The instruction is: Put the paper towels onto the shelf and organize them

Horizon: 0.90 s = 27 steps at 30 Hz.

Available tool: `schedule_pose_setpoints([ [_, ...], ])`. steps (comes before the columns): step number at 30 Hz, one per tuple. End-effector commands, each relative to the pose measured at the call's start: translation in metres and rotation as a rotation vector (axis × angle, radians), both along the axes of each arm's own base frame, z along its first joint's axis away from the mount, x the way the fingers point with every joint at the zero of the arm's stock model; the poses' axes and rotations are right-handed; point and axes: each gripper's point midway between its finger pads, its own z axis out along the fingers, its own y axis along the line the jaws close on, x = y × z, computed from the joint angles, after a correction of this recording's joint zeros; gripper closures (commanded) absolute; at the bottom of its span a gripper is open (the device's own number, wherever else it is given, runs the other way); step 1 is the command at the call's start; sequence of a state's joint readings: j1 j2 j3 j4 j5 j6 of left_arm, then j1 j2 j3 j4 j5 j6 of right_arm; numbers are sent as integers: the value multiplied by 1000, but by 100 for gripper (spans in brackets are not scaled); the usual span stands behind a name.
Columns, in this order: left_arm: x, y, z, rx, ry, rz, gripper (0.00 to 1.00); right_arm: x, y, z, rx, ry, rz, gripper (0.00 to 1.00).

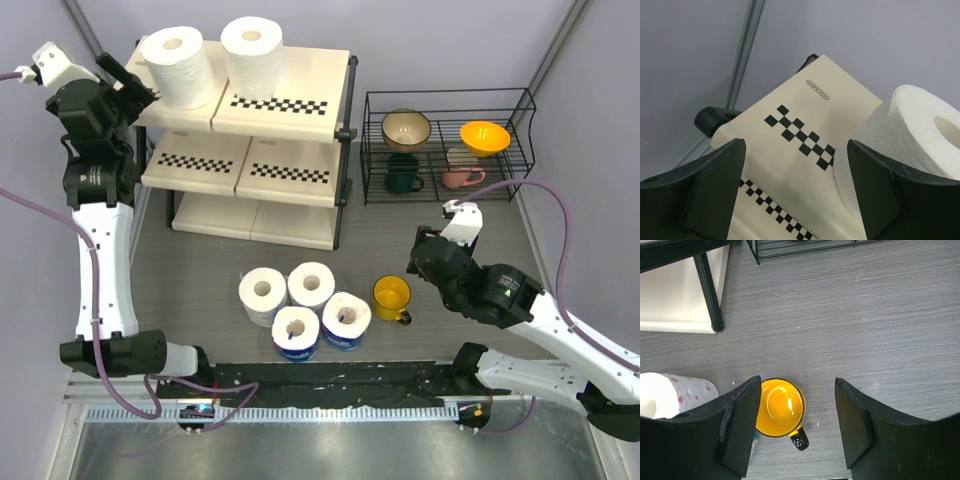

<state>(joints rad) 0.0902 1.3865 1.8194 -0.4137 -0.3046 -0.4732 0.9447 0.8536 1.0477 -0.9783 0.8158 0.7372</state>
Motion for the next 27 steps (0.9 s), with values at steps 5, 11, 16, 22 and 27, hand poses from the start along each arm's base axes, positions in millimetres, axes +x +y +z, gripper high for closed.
schedule_pose_setpoints([
  [5,10,-11,23,-32,-98,-64,13,4,0,5,35,-30,-18,35],
  [11,26,-19,8,-70,-71,-114,12,2,0,3,57,-27,-19,35],
  [16,32,-24,7,-81,-72,-142,12,1,-1,4,64,-31,-19,35],
  [22,36,-36,8,-81,-75,-176,12,0,-1,5,72,-31,-19,35],
  [27,41,-51,7,-67,-69,-206,12,-1,-3,5,73,-32,-21,35],
])
